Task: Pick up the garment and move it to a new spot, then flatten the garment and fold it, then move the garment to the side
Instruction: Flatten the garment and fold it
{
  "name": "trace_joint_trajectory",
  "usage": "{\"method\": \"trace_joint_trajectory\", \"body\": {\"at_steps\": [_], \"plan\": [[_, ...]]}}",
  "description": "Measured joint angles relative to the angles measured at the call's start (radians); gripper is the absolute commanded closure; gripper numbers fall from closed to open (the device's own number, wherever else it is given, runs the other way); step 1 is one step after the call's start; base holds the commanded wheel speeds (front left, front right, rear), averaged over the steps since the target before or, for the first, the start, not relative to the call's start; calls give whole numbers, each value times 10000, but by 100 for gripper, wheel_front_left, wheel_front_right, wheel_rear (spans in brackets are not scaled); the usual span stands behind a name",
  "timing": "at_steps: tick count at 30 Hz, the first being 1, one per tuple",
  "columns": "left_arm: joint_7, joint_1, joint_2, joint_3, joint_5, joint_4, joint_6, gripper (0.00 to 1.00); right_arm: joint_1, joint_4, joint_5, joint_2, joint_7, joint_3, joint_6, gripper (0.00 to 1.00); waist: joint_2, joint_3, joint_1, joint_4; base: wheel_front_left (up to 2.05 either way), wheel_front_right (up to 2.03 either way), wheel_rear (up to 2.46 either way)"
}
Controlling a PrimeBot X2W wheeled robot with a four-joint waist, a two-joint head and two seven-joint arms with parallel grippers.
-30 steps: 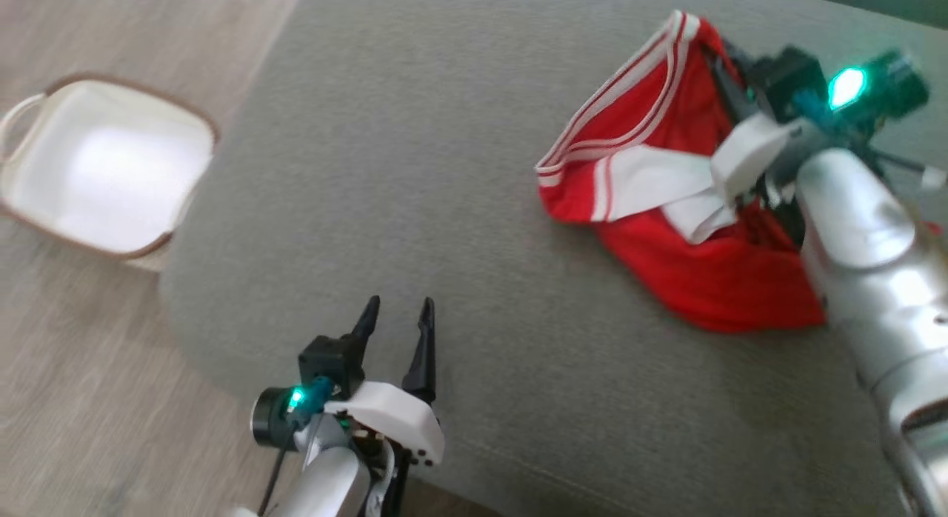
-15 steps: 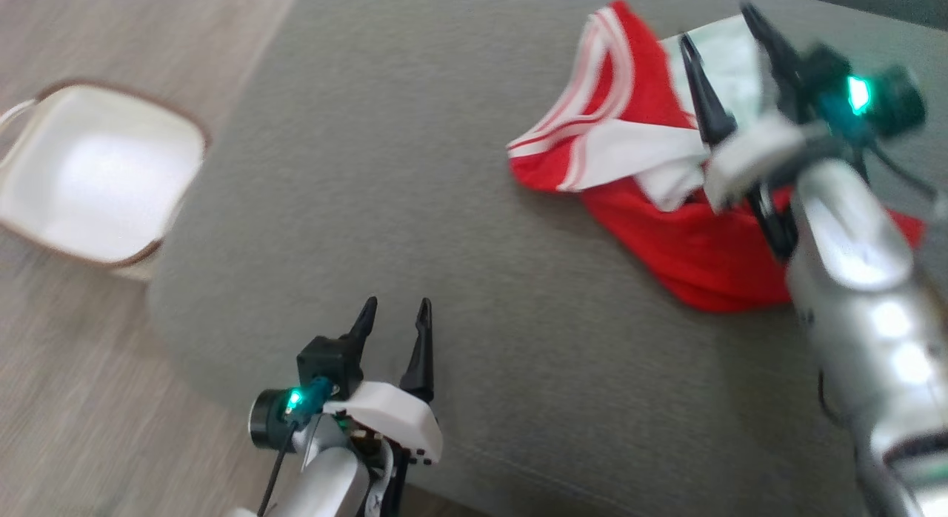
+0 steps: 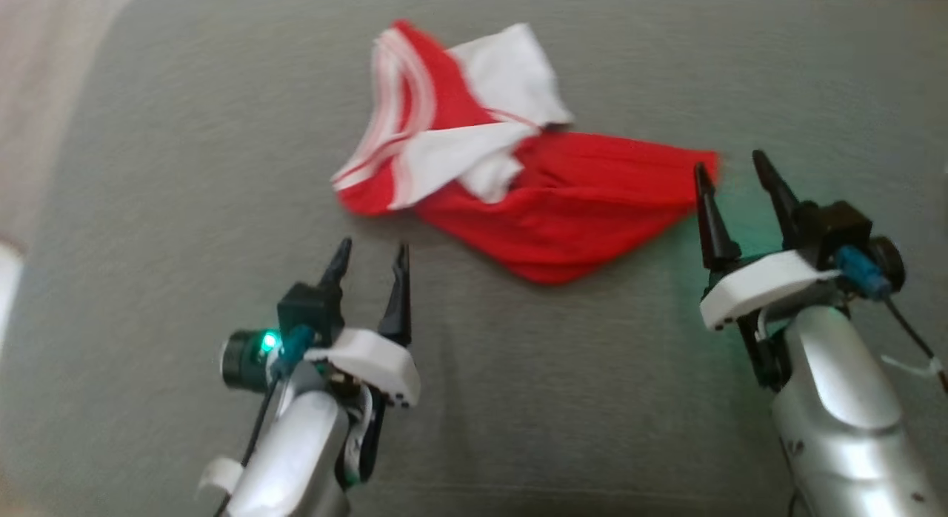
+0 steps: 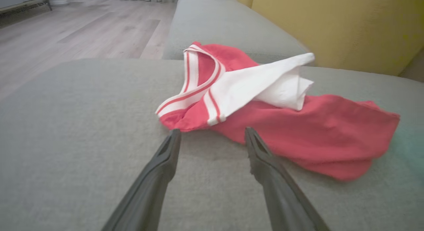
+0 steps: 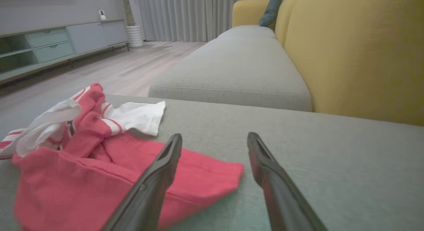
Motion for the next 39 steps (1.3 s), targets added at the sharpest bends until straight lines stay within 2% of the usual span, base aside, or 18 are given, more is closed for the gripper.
{"method": "trace_joint_trajectory", "body": {"at_steps": [7,13,19,26,27,28,29,34,39], "plan": [[0,-941,-12,437,508,698,-165,0,433,-663,247,207,0,107,0,0,0,71,0,-1539,0,0,0],[0,-1711,-58,1112,903,1540,-148,0,437,-953,393,341,0,236,0,0,0,349,0,-2426,0,0,0],[-2,-1779,-61,1651,1160,2134,-132,0,437,-980,403,360,0,178,0,0,0,657,0,-2792,0,0,0],[-2,-2147,-82,2249,1404,1916,-148,0,435,-1034,506,416,0,165,0,0,0,840,0,-2811,0,0,0],[-2,-2147,-86,2290,1457,1919,-167,40,435,-1030,527,416,0,182,0,0,0,851,1,-2799,0,0,0],[-2,-2146,-86,2343,1498,1919,-178,91,434,-1028,575,418,0,217,0,0,0,859,0,-2789,0,0,0],[-2,-2147,-86,2401,1538,1919,-232,100,434,-1020,594,424,0,247,0,0,0,856,0,-2778,0,0,0],[-2,-2123,-90,2433,1492,1718,-408,100,450,-951,696,435,0,180,0,0,0,725,0,-2582,0,0,0],[-2,-1724,-92,2324,1085,593,-322,100,742,-673,727,462,0,-73,0,0,0,396,0,-2012,0,0,0]]}}
